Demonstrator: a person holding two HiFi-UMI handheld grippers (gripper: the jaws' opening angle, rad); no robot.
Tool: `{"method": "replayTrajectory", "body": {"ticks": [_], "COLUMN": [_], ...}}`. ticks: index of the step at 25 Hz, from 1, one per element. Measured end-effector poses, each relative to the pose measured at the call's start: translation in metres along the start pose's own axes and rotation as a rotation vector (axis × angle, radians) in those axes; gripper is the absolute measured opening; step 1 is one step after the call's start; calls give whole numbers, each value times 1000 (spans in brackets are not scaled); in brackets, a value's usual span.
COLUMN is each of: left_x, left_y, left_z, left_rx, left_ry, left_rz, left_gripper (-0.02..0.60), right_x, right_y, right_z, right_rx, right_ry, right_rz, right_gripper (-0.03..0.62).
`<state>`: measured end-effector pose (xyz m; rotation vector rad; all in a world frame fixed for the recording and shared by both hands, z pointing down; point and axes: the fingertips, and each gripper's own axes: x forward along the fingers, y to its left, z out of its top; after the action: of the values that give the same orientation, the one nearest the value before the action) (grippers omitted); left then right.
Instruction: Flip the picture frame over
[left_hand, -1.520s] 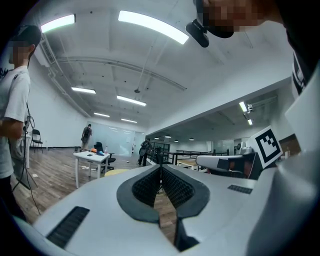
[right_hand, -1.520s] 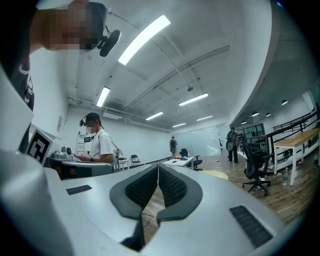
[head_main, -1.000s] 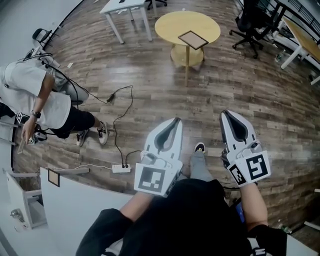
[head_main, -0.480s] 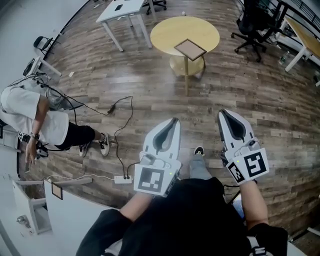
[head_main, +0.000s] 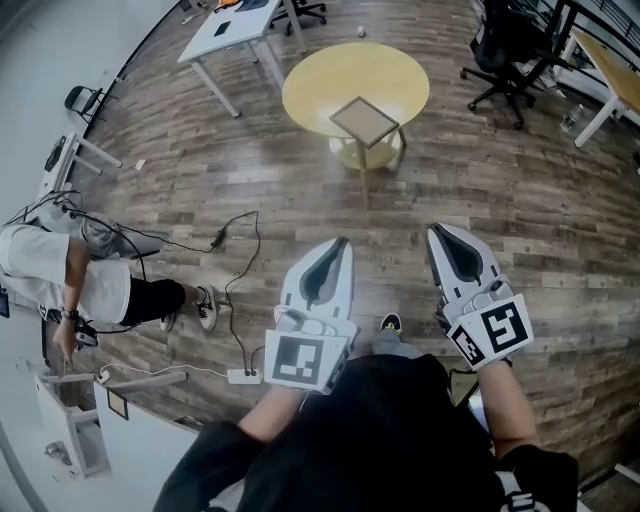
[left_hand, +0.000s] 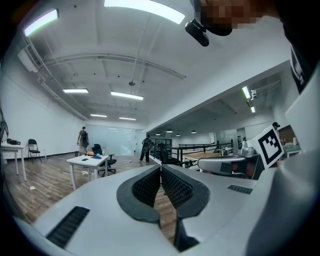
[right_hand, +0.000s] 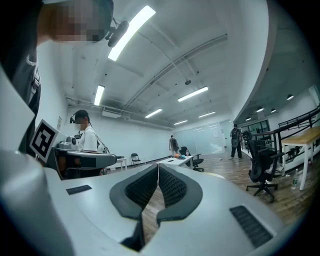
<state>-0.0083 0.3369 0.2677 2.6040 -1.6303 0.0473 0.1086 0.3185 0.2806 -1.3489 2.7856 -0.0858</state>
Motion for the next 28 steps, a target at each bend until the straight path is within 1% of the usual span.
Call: {"method": "replayTrajectory", "body": {"ticks": [6,10,14,16,20,25,28], "left_x": [41,57,80,95,134,190,220], "left_y": [0,15,34,46,76,123,148], "left_z": [-6,-12,-16,-18,-15,-13,-8], "left_rx": [1,26,20,21,-5,5,12], "left_ry": [27,29,32,36,43,66,64], "left_rz": [20,27,31,30,31,19,6], "left_gripper": [29,29,29,29,29,29,29], "right_x": [18,37,62,77,117,181,217], "right_y": [-41,-50,-58,-66,-88,-116,-128], "right_z": [-10,-14,-18,-21,-25,-27,-27], "right_rx": [22,18,-7,-12,-19,-45,-67], "right_ry": [11,17,31,40,54,74,88], "right_rz": [14,21,34,31,16,0,3], "right_gripper": [18,18,18,18,18,18,18]}}
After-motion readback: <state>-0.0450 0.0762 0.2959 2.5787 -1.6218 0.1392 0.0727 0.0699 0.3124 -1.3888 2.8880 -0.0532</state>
